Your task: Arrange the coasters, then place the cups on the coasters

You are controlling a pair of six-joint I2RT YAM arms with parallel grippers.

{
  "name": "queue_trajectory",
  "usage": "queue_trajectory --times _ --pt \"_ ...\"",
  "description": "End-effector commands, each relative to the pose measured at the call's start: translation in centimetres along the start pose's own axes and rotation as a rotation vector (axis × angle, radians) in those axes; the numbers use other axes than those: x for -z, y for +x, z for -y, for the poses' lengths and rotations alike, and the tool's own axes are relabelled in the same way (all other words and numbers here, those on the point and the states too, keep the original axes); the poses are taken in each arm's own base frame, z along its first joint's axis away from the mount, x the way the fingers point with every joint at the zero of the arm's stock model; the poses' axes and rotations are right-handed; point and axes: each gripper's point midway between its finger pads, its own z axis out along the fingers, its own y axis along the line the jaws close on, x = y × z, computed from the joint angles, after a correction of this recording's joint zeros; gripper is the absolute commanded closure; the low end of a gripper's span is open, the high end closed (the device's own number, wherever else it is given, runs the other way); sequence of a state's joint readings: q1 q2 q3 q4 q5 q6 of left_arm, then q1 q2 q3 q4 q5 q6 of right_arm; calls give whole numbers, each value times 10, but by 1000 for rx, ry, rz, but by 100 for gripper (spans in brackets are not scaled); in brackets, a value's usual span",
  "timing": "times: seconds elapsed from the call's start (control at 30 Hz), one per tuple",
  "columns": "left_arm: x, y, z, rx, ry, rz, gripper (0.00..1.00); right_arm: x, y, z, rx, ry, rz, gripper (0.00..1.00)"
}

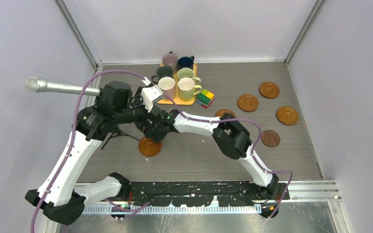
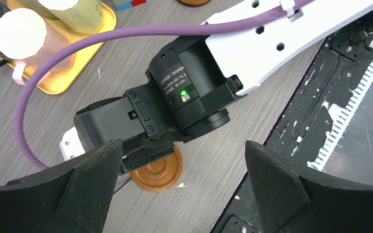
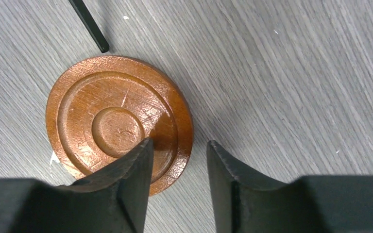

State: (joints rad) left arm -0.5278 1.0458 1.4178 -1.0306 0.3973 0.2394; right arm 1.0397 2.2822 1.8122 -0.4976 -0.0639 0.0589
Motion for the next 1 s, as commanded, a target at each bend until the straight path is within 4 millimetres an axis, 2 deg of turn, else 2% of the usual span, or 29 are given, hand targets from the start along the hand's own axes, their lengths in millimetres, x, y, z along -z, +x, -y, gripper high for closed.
queue_trajectory --times 0.0,0.17,0.4,0.73,0.83,0.97 --pt "8 -9 1 -13 -7 37 0 7 30 14 51 64 -74 56" --pt "5 -8 -1 -12 -7 29 0 27 60 35 122 123 -143 65" --pt "1 -4 -3 -9 -10 15 0 61 108 68 140 131 -240 68" --pt "1 -7 -2 -10 -2 14 0 148 228 119 125 20 -434 66" --pt "-1 -8 -2 -7 3 17 0 174 256 122 111 -14 -462 66" --pt "-1 -7 -2 -8 3 20 0 204 294 118 133 -58 -531 67"
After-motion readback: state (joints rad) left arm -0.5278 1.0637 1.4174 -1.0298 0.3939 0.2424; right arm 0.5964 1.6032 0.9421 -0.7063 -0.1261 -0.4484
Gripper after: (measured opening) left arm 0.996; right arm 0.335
